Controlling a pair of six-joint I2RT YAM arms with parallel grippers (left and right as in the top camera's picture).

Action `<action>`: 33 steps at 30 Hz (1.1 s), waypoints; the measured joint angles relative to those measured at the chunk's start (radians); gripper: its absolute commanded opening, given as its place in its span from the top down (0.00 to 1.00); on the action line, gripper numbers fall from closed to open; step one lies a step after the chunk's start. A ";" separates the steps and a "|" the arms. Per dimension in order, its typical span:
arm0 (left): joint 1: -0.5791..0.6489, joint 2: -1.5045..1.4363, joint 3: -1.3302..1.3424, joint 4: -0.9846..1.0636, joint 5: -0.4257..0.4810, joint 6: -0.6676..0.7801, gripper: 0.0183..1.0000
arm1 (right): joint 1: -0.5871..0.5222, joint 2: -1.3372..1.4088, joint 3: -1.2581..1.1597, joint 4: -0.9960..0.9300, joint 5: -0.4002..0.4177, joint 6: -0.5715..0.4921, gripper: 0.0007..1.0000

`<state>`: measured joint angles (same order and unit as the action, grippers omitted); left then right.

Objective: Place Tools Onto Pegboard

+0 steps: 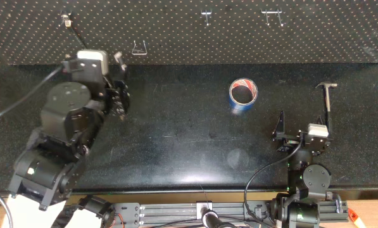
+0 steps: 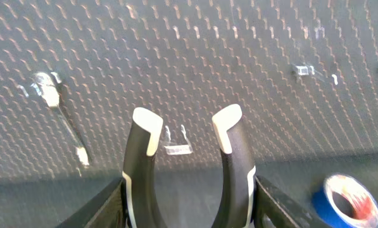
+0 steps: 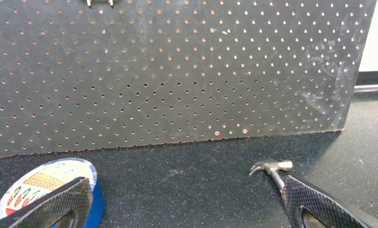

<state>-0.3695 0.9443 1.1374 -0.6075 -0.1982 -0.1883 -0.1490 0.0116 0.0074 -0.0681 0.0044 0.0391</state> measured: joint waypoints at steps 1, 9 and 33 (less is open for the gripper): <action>0.018 -0.004 -0.025 0.068 0.000 0.025 0.99 | 0.000 0.000 0.000 0.000 0.000 0.000 0.03; 0.081 -0.010 -0.427 0.867 0.012 0.119 0.99 | 0.000 0.000 0.000 0.000 0.000 0.000 0.03; 0.081 0.263 -0.633 1.621 0.004 0.173 0.99 | 0.000 0.000 0.000 0.000 0.000 0.000 0.03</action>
<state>-0.2886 1.2076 0.5041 1.0138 -0.1944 -0.0154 -0.1490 0.0120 0.0074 -0.0681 0.0044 0.0391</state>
